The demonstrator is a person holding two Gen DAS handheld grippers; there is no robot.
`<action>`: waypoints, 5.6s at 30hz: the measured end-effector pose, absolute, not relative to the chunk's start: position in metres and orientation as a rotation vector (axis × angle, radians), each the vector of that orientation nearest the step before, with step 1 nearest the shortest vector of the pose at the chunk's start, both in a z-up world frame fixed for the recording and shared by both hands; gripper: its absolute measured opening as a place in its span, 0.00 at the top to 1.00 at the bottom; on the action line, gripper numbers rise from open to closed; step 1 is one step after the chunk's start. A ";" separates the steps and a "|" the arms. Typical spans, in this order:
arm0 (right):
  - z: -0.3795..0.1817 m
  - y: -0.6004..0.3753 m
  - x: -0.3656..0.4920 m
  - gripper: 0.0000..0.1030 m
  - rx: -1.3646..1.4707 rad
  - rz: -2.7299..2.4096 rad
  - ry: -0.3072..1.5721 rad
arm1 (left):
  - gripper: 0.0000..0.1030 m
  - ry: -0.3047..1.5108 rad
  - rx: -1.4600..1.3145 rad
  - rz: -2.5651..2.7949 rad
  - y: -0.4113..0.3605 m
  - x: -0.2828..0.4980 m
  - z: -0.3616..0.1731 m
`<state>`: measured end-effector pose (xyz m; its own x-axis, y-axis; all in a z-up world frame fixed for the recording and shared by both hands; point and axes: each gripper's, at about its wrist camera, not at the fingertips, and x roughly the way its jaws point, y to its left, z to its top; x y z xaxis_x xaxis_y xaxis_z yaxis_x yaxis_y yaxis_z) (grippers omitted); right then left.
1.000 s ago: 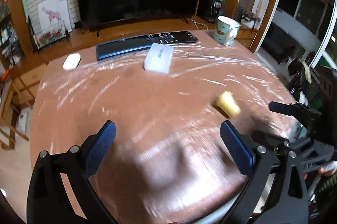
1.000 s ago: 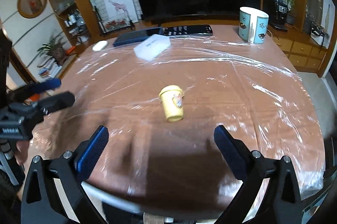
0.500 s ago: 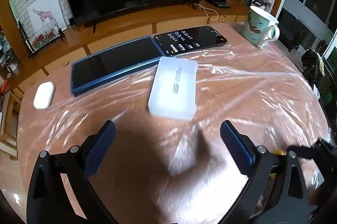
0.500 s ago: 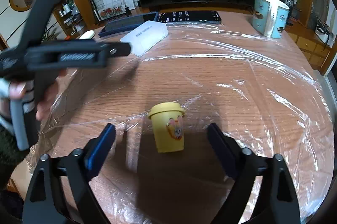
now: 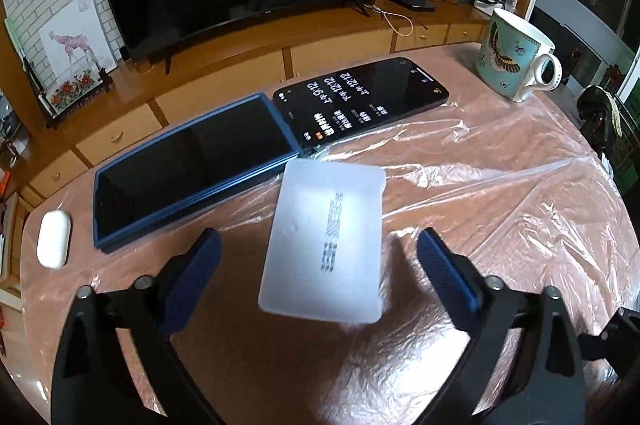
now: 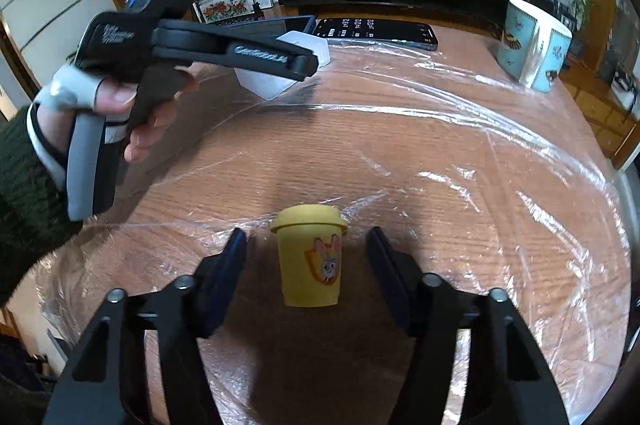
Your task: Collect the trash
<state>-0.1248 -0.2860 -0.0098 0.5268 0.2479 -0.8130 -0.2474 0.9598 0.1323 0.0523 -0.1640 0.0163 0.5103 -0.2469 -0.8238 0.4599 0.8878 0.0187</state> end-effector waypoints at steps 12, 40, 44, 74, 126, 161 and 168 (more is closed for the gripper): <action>-0.003 -0.294 -0.129 0.64 0.025 0.312 0.953 | 0.46 0.951 0.264 -0.457 -0.163 0.033 0.013; 0.006 -0.290 -0.147 0.63 0.056 0.219 0.938 | 0.46 0.930 0.092 -0.443 -0.086 -0.109 0.038; -0.003 -0.292 -0.129 0.61 0.065 0.179 0.955 | 0.46 0.931 0.071 -0.439 -0.077 -0.114 0.039; 0.016 -0.280 -0.181 0.67 0.116 0.195 0.916 | 0.46 0.943 0.030 -0.471 -0.056 -0.157 0.037; -0.027 -0.306 -0.327 0.67 0.079 0.437 1.055 | 0.46 1.058 0.134 -0.435 -0.128 -0.315 0.000; 0.041 -0.364 -0.202 0.04 0.049 0.167 0.834 | 0.06 0.830 0.031 -0.294 -0.072 -0.198 0.079; 0.002 -0.399 -0.105 0.04 0.006 -0.014 0.916 | 0.06 0.890 0.035 -0.120 -0.039 -0.104 0.044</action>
<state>-0.1051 -0.3992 0.0020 0.6090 -0.0093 -0.7931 0.0146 0.9999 -0.0006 -0.1039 -0.0394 0.0439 0.6233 -0.0902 -0.7768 0.1196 0.9926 -0.0193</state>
